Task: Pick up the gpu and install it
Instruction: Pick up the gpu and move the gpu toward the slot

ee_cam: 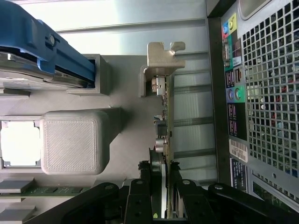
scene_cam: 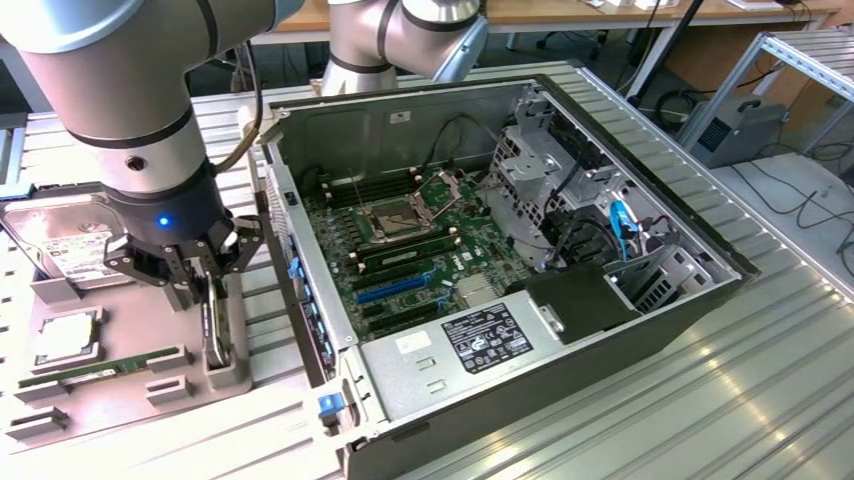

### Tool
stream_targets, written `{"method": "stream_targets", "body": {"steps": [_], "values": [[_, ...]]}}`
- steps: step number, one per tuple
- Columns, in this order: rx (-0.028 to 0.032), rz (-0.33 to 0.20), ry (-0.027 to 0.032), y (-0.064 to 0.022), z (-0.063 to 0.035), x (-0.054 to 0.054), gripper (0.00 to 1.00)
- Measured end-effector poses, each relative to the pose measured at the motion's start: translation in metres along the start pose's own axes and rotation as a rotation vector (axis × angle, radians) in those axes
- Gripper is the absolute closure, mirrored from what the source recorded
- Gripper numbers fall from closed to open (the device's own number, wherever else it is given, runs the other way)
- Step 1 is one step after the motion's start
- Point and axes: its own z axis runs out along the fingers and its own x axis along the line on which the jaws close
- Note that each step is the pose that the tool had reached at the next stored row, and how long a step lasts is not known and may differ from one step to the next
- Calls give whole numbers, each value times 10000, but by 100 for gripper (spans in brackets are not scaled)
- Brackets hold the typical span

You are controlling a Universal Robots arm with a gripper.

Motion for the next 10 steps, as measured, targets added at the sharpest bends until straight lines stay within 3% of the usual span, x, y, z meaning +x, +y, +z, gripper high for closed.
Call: {"method": "stream_targets", "body": {"steps": [10], "values": [[-1,0,-1,0,-32,-1,73]]}}
